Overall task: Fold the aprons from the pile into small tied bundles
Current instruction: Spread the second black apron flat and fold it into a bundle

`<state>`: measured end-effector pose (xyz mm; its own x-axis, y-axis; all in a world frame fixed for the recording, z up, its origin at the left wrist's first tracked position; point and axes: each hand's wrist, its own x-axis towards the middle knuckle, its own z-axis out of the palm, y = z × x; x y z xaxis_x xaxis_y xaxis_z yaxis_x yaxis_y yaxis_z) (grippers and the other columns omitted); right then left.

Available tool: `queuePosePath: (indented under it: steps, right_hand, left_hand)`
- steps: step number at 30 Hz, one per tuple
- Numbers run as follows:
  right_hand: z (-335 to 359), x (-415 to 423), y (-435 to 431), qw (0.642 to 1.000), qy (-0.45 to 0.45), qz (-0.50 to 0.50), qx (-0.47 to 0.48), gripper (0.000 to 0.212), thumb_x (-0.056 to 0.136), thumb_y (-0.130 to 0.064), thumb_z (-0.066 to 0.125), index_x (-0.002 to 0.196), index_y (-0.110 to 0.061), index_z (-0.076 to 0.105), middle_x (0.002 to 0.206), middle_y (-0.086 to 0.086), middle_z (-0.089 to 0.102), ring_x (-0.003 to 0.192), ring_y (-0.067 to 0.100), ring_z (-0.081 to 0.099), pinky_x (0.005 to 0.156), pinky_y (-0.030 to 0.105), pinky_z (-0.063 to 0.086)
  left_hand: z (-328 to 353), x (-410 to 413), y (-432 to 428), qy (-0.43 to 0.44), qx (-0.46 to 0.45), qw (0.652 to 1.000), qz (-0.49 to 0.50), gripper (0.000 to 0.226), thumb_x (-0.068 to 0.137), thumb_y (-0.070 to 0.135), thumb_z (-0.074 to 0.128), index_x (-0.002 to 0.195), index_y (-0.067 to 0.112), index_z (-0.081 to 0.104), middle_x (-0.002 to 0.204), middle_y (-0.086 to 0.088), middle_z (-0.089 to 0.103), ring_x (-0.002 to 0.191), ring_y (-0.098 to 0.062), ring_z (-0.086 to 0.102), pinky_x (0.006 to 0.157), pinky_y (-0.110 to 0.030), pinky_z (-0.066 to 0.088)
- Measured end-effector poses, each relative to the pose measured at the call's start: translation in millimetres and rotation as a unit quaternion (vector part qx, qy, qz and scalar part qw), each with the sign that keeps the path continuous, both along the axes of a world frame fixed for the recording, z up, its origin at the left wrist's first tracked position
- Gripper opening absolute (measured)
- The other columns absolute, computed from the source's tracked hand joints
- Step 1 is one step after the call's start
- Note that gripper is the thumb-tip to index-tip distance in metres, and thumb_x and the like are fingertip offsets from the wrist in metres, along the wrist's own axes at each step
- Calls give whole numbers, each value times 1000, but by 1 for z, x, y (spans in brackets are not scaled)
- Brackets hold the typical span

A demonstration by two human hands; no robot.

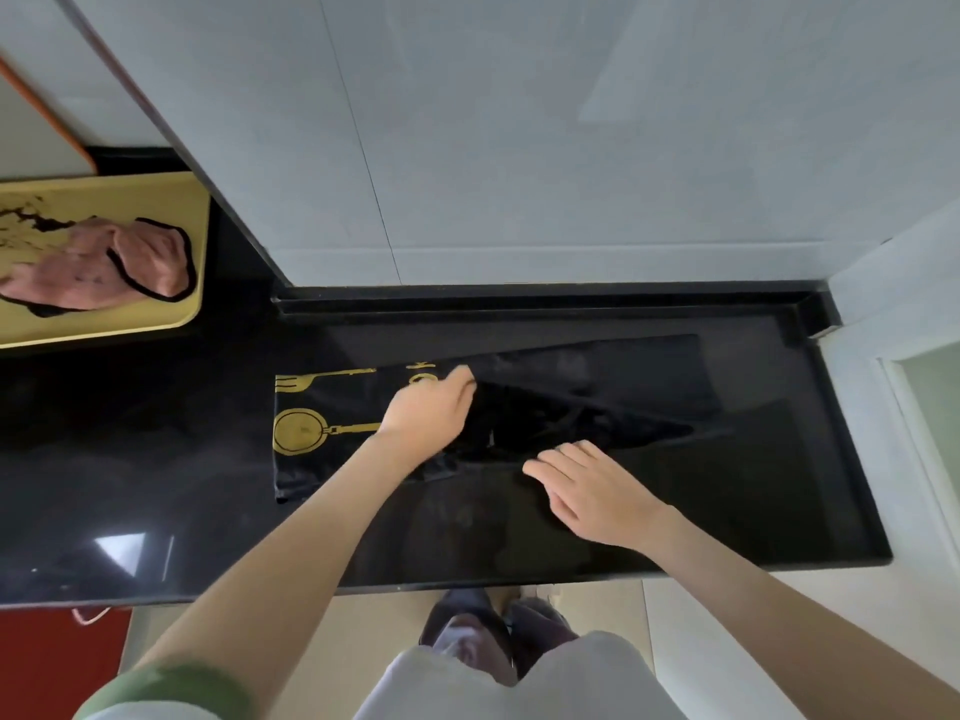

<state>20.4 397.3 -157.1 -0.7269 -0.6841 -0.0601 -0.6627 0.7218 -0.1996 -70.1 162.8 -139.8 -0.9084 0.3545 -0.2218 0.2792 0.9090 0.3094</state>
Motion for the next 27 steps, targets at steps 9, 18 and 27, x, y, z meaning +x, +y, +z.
queuePosePath:
  steps: [9,18,27]
  right_hand:
    - [-18,-41,13,887,-94,-450,48,65,98,-30,50,150,-4,21,151,15,29,138,31,28,111,39,28]
    - [-8,-57,-19,779,-267,-514,-240,17,91,-33,62,88,-17,58,89,-1,53,97,21,45,85,34,38]
    - [37,-84,-61,692,-329,-457,-452,17,94,-19,57,108,-13,62,109,4,65,102,14,60,91,29,47]
  left_hand:
    - [21,-24,-7,-56,138,979,140,27,103,30,36,109,12,55,71,-5,61,61,-23,57,52,-33,45]
    - [6,-1,-4,-60,56,992,97,26,102,29,35,119,18,50,66,2,56,55,-17,54,49,-29,40]
    - [12,-4,12,-17,6,998,53,35,98,42,44,125,20,50,110,-3,63,99,-26,62,73,-35,49]
